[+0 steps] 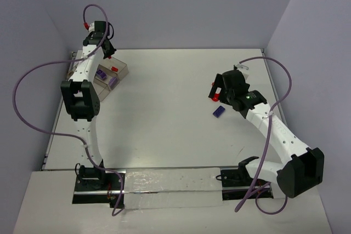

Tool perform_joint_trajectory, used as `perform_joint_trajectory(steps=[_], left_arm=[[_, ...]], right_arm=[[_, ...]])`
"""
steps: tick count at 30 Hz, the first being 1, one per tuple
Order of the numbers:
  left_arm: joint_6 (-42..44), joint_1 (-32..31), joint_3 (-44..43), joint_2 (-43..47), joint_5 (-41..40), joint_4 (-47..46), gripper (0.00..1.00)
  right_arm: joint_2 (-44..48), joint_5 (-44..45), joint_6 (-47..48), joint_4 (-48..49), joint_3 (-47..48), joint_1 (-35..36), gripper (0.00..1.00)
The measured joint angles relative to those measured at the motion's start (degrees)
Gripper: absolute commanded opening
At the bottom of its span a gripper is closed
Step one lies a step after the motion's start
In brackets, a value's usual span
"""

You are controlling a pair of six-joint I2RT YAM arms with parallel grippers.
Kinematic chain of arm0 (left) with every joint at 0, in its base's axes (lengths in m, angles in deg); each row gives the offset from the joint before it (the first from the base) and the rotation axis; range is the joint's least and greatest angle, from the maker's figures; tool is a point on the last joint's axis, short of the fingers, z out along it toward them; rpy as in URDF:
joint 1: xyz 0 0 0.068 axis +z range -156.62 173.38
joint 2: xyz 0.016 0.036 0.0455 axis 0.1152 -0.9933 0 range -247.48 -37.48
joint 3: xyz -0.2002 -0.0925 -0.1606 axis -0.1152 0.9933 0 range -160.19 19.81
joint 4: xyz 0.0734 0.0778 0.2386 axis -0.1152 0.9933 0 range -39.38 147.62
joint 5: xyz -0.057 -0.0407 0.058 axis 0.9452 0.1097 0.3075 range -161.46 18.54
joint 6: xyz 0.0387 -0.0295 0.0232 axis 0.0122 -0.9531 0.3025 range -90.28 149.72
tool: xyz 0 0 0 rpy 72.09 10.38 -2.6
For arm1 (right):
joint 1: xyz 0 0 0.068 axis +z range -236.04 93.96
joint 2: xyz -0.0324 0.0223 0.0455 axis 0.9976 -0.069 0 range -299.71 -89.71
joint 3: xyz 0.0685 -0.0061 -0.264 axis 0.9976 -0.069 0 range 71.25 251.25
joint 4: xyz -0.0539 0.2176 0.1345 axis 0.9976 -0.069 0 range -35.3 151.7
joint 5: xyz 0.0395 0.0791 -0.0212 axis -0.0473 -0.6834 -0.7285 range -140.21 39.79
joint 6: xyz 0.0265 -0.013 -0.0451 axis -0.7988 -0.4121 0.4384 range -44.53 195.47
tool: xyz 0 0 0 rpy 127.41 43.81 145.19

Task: Sort the legos into containers by color

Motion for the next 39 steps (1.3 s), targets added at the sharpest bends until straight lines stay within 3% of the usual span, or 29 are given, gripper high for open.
perform_joint_trajectory(steps=[8, 10, 13, 18, 20, 26, 29, 34, 39], left_arm=[[2.11, 1.45, -1.75, -6.25, -0.03, -2.75, 0.00], [2.41, 1.46, -1.77, -6.82, -0.05, -3.67, 0.09], [3.02, 1.62, -1.77, -7.53, -0.05, -4.77, 0.38], [4.27, 2.09, -1.77, -8.29, 0.06, -5.58, 0.61], [4.91, 2.16, -1.77, -8.31, 0.28, -5.63, 0.65], [5.67, 2.16, -1.73, -7.88, 0.74, -5.55, 0.65], [5.72, 1.78, 4.02, -3.21, 0.76, -6.26, 0.69], [6.36, -1.36, 14.00, 9.73, 0.42, -6.73, 0.93], [6.60, -10.94, 22.27, 23.92, 0.21, -7.60, 0.98]], right_arm=[[-1.75, 0.31, 0.02, -0.27, 1.28, 0.00, 1.00], [-2.12, 0.32, 0.02, -0.35, 1.82, 0.00, 1.00], [-2.57, 0.34, 0.02, -0.41, 2.40, 0.00, 1.00], [-3.24, 0.34, -0.02, -0.54, 2.64, 0.09, 1.00], [-3.47, 0.34, 0.00, -0.59, 2.64, 0.09, 1.00], [-3.53, 1.36, -0.02, -1.28, 3.07, 0.11, 1.00], [-2.62, 2.73, -0.06, -2.06, 3.04, 0.11, 1.00], [2.14, 4.97, -1.86, -2.09, -0.62, 0.04, 1.00], [5.30, 4.71, -5.08, -2.10, -8.82, -1.21, 1.00]])
